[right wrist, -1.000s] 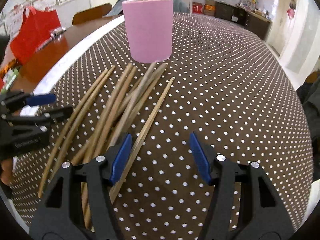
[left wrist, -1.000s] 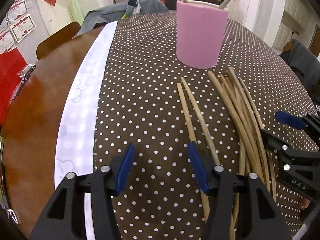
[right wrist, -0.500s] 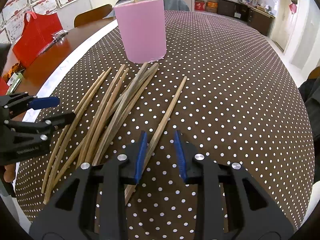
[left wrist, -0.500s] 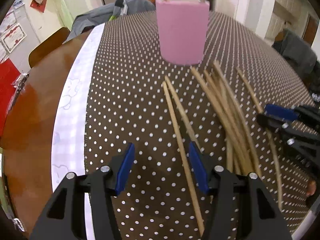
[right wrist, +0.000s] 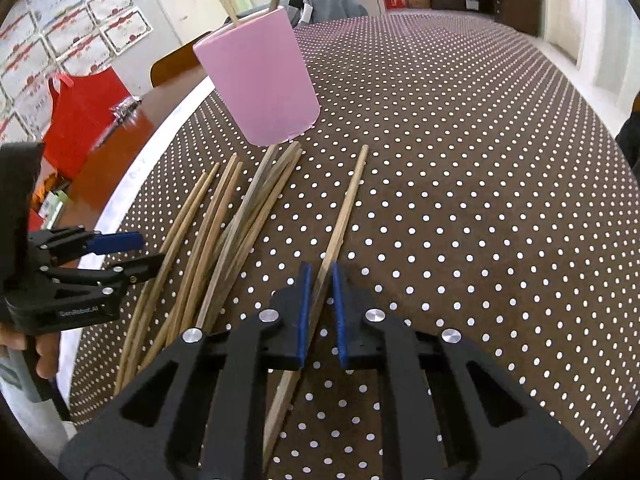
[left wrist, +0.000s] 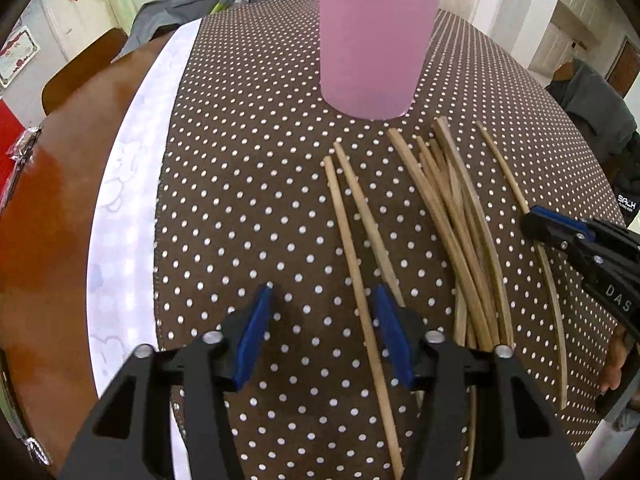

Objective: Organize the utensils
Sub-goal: 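Grasp another chopstick with the right tool while the left tool grasps one too, then lift both held chopsticks upright and bring them above the pink cup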

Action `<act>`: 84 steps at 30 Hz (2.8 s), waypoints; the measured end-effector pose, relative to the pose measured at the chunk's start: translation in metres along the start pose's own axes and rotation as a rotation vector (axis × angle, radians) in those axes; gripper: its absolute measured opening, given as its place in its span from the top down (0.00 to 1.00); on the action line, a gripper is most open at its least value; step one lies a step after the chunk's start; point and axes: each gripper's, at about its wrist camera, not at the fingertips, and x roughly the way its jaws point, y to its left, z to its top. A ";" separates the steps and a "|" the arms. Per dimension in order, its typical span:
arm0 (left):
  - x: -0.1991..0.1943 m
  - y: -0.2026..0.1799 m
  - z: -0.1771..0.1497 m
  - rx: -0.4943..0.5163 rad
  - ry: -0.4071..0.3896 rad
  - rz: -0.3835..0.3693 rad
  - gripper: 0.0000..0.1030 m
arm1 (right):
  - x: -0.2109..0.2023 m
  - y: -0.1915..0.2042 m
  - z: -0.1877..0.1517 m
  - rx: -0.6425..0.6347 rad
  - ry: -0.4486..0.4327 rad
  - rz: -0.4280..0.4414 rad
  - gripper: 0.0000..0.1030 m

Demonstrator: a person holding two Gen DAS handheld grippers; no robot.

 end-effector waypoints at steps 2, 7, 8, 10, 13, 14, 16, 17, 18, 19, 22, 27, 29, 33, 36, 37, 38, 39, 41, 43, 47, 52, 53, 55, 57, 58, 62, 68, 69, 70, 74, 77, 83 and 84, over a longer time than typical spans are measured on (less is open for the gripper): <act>0.000 0.001 0.001 0.005 -0.001 -0.002 0.61 | 0.000 -0.005 0.003 0.014 0.014 0.020 0.91; 0.003 0.008 0.009 0.001 0.028 -0.007 0.75 | 0.004 -0.009 0.022 0.000 0.137 0.045 0.91; 0.003 0.008 0.011 0.002 0.034 -0.007 0.77 | 0.006 -0.008 0.028 -0.005 0.172 0.039 0.91; 0.006 0.013 0.016 -0.001 0.042 -0.007 0.81 | 0.010 -0.002 0.037 -0.049 0.217 0.004 0.91; 0.008 0.015 0.020 -0.012 0.045 -0.007 0.88 | 0.016 0.013 0.045 -0.129 0.269 -0.071 0.91; 0.008 0.016 0.021 -0.022 0.046 -0.009 0.92 | 0.018 0.018 0.046 -0.145 0.278 -0.088 0.91; 0.009 0.018 0.022 -0.043 0.046 -0.023 0.94 | 0.022 0.026 0.050 -0.183 0.291 -0.122 0.91; 0.010 0.020 0.023 -0.050 0.044 -0.030 0.95 | 0.024 0.028 0.053 -0.183 0.292 -0.128 0.91; 0.011 0.022 0.025 -0.053 0.038 -0.034 0.95 | 0.025 0.028 0.054 -0.177 0.288 -0.128 0.91; 0.009 0.024 0.025 -0.058 0.022 -0.045 0.95 | 0.026 0.031 0.055 -0.190 0.288 -0.130 0.91; 0.002 0.029 0.025 -0.082 -0.024 -0.065 0.95 | 0.026 0.032 0.056 -0.186 0.280 -0.118 0.91; -0.019 0.033 0.027 -0.108 -0.127 -0.079 0.95 | 0.013 0.007 0.044 -0.141 0.209 -0.070 0.94; -0.031 0.035 0.029 -0.128 -0.185 -0.093 0.95 | 0.002 0.001 0.044 -0.111 0.160 -0.043 0.94; -0.055 0.033 0.036 -0.154 -0.293 -0.115 0.95 | -0.027 -0.001 0.047 -0.068 0.040 0.021 0.94; -0.071 0.029 0.039 -0.161 -0.382 -0.129 0.95 | -0.048 -0.008 0.049 -0.038 -0.025 0.068 0.94; -0.075 0.026 0.037 -0.163 -0.404 -0.133 0.95 | -0.055 -0.012 0.049 -0.033 -0.043 0.076 0.94; -0.080 0.025 0.038 -0.169 -0.437 -0.137 0.95 | -0.063 -0.013 0.050 -0.025 -0.074 0.089 0.94; -0.085 0.023 0.039 -0.175 -0.462 -0.139 0.95 | -0.070 -0.015 0.051 -0.020 -0.101 0.103 0.94; -0.096 0.019 0.039 -0.193 -0.537 -0.129 0.95 | -0.085 -0.014 0.054 -0.013 -0.164 0.139 0.94; -0.106 0.014 0.039 -0.197 -0.600 -0.113 0.95 | -0.097 -0.014 0.055 -0.018 -0.214 0.152 0.94; -0.120 0.003 0.040 -0.179 -0.689 -0.093 0.95 | -0.113 -0.001 0.057 -0.044 -0.290 0.190 0.94; -0.129 -0.008 0.044 -0.159 -0.786 -0.068 0.95 | -0.123 0.010 0.058 -0.059 -0.327 0.230 0.94; -0.130 -0.011 0.046 -0.158 -0.801 -0.066 0.95 | -0.123 0.010 0.060 -0.063 -0.335 0.234 0.94; -0.134 -0.015 0.047 -0.150 -0.821 -0.066 0.95 | -0.125 0.014 0.062 -0.074 -0.349 0.237 0.94; -0.138 -0.017 0.047 -0.151 -0.848 -0.053 0.95 | -0.125 0.020 0.069 -0.083 -0.367 0.231 0.94; -0.141 -0.018 0.047 -0.151 -0.861 -0.054 0.95 | -0.127 0.023 0.071 -0.091 -0.382 0.230 0.94; -0.148 -0.021 0.048 -0.155 -0.902 -0.067 0.95 | -0.134 0.032 0.077 -0.089 -0.436 0.235 0.94; -0.151 -0.025 0.057 -0.156 -0.977 -0.097 0.95 | -0.143 0.043 0.086 -0.115 -0.495 0.218 0.94; -0.151 -0.026 0.059 -0.157 -0.986 -0.101 0.95 | -0.145 0.046 0.088 -0.122 -0.506 0.215 0.94; -0.152 -0.026 0.061 -0.159 -1.007 -0.111 0.95 | -0.146 0.048 0.091 -0.127 -0.519 0.214 0.94; -0.153 -0.026 0.072 -0.161 -1.045 -0.122 0.95 | -0.148 0.053 0.101 -0.128 -0.558 0.199 0.94; -0.151 -0.024 0.081 -0.171 -1.070 -0.122 0.95 | -0.146 0.052 0.109 -0.114 -0.577 0.205 0.94; -0.139 -0.014 0.100 -0.214 -1.080 -0.123 0.95 | -0.138 0.048 0.128 -0.095 -0.612 0.187 0.94; -0.138 -0.013 0.102 -0.219 -1.081 -0.125 0.95 | -0.137 0.048 0.130 -0.091 -0.616 0.187 0.94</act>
